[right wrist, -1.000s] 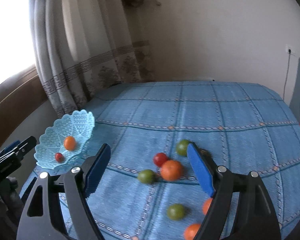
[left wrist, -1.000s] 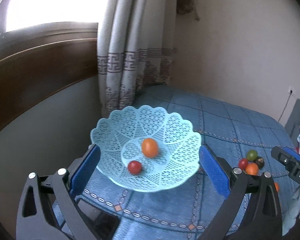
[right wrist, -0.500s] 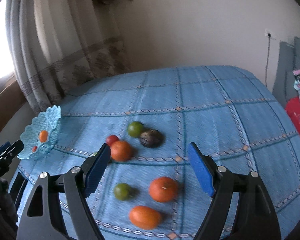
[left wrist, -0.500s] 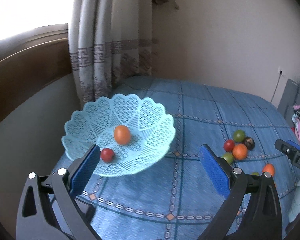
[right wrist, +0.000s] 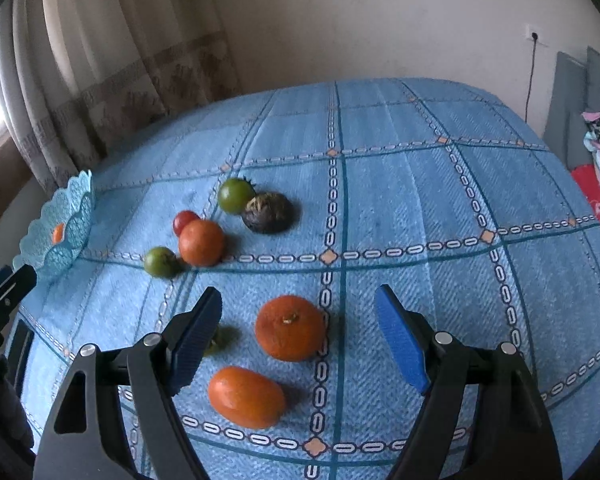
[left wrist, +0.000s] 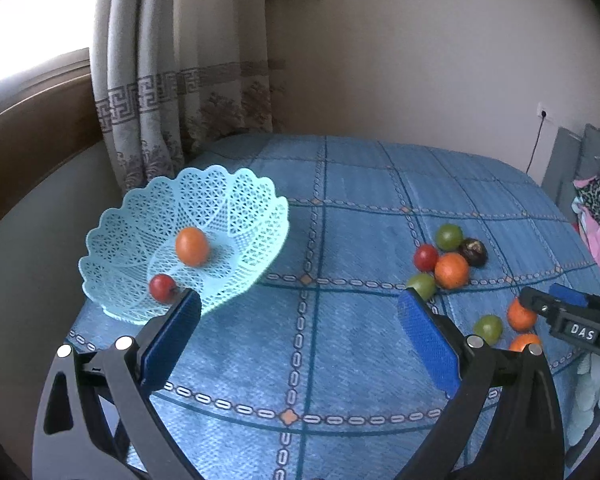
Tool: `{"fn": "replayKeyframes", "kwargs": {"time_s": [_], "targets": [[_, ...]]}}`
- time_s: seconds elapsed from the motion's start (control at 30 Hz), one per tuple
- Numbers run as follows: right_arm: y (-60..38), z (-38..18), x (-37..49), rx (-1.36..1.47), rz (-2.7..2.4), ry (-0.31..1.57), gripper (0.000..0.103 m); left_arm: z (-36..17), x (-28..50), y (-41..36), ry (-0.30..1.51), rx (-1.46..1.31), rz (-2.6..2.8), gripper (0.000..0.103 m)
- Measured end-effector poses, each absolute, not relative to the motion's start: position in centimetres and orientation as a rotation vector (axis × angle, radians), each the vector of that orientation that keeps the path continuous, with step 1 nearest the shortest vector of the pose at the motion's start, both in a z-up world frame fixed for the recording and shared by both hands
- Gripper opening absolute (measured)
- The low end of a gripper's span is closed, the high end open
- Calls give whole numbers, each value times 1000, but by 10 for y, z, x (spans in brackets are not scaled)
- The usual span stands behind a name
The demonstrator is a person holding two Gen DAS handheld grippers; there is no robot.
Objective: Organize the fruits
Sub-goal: 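Grasp a large orange with the right tool while the left tool grasps an oval orange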
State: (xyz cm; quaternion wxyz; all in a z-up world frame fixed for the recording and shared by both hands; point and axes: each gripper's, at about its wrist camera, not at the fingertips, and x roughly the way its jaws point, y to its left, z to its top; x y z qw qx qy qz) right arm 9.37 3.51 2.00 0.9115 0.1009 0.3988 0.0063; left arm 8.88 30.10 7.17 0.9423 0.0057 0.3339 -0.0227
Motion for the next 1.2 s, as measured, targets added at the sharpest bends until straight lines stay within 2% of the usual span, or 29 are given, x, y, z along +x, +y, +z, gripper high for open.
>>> {"fn": "replayKeyframes", "kwargs": {"time_s": [0.07,0.17,0.5,0.57,1.2], "targets": [[36,16,96,202,16,836,66,70,89,298,686,15,-50,100],[36,11,97,190,14,854,60,67,89,296,693,16,-53,100],[42,0,104,177,29,894,47,61,88,284,707,34,-73,100],[44,0,105,180,46,895,40,60,87,282,709,35,-74,100],[10,23,89,244,10,810,38,48,76,222,754,91,-208,100]]}}
